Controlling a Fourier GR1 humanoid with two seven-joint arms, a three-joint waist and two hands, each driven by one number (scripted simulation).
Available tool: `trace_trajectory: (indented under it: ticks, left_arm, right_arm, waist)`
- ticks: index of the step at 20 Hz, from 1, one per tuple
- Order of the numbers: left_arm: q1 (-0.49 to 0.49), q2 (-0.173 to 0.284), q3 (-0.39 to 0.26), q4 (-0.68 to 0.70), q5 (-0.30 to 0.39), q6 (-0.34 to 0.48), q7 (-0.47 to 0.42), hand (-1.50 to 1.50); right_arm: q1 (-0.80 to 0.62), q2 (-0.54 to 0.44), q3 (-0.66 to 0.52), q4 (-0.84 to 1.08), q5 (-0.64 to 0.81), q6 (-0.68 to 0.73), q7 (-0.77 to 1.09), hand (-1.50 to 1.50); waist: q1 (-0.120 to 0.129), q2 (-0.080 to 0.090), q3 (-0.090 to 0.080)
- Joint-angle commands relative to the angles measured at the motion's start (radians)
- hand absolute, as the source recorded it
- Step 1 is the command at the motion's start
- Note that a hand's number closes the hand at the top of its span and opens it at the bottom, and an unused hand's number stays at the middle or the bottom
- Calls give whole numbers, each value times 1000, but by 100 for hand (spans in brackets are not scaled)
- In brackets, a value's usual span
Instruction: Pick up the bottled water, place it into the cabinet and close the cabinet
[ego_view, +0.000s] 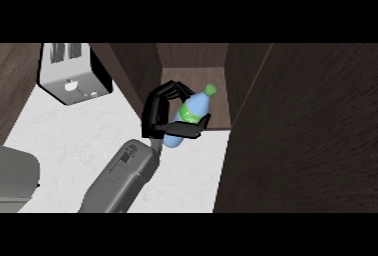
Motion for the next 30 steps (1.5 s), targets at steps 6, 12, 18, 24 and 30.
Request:
trace_trajectory:
  ticks: [6,12,18,24,30]
  left_arm:
    - [-204,0,20,220,128,89,35,150]
    - [-274,0,17,358,208,134,-18,150]
    - [-383,0,7,556,251,226,-122,150]
    - [-430,0,23,691,213,245,-178,150]
    - [-509,0,57,823,208,247,-220,150]
  right_arm:
    - [47,-49,-56,-109,-16,14,7,-150]
    - [131,-61,13,-152,17,5,-23,-150]
    - [103,-92,-11,-141,-38,34,-49,-150]
    - [155,-101,-15,-170,-40,21,-57,-150]
    - [148,-98,-23,-114,-59,41,-112,-150]
  waist:
    - [-7,5,0]
    - [-18,4,0]
    - [-55,16,-1]
    - [-39,11,-1]
    - [-53,19,-1]
